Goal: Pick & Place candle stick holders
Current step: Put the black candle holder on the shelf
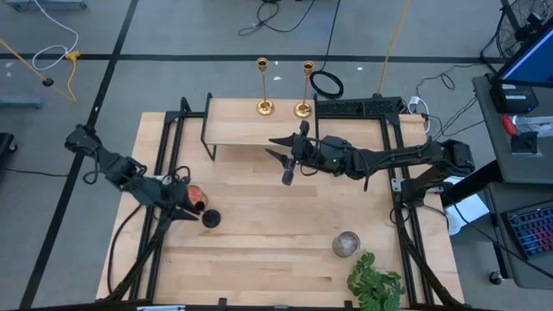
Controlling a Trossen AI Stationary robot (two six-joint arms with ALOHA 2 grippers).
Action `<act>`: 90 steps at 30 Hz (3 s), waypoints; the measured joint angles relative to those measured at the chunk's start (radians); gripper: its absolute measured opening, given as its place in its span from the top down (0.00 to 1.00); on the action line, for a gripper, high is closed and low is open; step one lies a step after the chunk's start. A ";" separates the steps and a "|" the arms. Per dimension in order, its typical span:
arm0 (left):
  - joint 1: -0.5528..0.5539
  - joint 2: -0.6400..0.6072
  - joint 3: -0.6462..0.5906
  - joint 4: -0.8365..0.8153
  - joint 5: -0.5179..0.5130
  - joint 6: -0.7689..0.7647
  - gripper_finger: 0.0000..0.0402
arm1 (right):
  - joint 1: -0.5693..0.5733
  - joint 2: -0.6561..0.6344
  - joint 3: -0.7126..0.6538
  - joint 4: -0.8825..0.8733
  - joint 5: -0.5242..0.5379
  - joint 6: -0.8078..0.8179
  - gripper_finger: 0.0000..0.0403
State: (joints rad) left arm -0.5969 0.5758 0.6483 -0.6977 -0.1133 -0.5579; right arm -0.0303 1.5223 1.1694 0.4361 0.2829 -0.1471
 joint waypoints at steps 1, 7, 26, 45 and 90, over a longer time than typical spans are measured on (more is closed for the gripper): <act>-0.001 0.000 0.000 -0.021 0.024 -0.035 0.79 | 0.000 0.000 0.000 -0.002 0.000 0.000 0.67; -0.001 0.006 0.000 -0.147 0.040 -0.139 0.79 | 0.004 0.000 0.000 -0.006 0.000 0.000 0.67; -0.034 0.120 -0.265 0.128 -0.125 -0.106 0.79 | 0.006 0.000 0.000 -0.003 0.000 0.003 0.67; -0.033 0.125 -0.265 0.100 -0.235 -0.104 0.79 | 0.006 0.000 0.000 0.005 0.000 -0.003 0.67; 0.608 0.263 0.423 0.170 -0.469 0.446 0.97 | 0.013 0.001 0.001 -0.027 -0.048 0.031 0.67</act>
State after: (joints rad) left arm 0.0107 0.8384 1.0715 -0.5273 -0.5819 -0.1122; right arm -0.0177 1.5235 1.1706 0.4088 0.2352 -0.1165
